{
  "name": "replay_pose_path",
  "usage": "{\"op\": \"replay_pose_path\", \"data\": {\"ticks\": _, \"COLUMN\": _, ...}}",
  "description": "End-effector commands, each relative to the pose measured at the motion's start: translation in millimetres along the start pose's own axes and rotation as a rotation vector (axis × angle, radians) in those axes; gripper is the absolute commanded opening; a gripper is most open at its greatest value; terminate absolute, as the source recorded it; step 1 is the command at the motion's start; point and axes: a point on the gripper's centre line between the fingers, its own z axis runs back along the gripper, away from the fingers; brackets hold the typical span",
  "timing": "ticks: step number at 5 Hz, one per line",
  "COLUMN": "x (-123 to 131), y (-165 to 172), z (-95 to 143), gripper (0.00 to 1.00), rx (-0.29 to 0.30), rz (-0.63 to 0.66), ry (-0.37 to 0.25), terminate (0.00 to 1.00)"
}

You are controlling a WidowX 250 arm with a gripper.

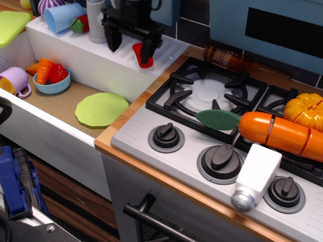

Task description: Put sushi on plate

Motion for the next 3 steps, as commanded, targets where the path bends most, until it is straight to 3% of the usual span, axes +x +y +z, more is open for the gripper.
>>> {"op": "replay_pose_path", "data": {"ticks": 1, "x": 26, "y": 5, "z": 17, "gripper": 1.00, "rx": 0.007, "rz": 0.114, "ry": -0.047, "terminate": 0.00}}
{"op": "replay_pose_path", "data": {"ticks": 3, "x": 41, "y": 9, "z": 1, "gripper": 1.00, "rx": -0.003, "rz": 0.122, "ry": -0.123, "terminate": 0.00}}
